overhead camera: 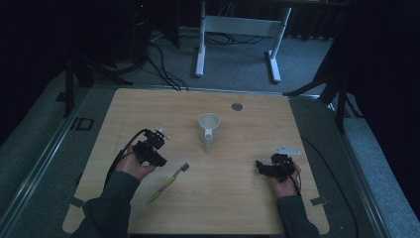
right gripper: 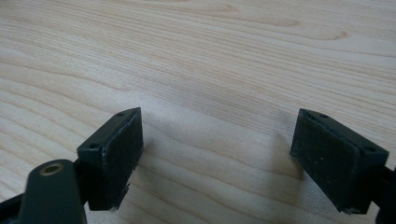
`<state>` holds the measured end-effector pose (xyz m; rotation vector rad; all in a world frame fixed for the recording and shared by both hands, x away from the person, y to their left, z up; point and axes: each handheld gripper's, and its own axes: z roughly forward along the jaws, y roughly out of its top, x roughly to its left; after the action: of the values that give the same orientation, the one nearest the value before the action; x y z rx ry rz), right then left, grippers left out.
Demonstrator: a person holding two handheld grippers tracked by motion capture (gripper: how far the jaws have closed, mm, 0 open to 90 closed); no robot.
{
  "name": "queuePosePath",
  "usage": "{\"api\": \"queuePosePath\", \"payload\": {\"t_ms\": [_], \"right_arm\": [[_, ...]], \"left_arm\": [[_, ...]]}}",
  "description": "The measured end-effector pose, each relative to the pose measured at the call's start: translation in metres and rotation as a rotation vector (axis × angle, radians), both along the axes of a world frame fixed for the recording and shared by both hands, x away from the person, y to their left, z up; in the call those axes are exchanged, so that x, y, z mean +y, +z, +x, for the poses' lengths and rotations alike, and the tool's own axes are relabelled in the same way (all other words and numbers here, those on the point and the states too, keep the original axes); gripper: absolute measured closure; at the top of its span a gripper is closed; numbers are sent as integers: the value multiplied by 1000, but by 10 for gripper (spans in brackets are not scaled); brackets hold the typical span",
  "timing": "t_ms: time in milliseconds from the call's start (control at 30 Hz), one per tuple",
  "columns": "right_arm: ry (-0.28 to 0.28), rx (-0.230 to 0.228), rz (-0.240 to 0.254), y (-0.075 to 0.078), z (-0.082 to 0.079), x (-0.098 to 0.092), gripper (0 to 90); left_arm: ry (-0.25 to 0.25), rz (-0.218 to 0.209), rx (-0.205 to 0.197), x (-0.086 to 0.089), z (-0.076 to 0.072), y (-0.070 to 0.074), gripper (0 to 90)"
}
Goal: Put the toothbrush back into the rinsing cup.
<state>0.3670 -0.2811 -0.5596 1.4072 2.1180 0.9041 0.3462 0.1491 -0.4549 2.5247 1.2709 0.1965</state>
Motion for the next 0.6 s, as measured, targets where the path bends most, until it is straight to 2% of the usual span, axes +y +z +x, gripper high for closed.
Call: {"api": "queuePosePath", "payload": {"t_ms": [600], "right_arm": [[0, 0, 0, 0, 0, 0, 165]], "left_arm": [[-25, 30, 65, -13, 1, -11, 658]]}}
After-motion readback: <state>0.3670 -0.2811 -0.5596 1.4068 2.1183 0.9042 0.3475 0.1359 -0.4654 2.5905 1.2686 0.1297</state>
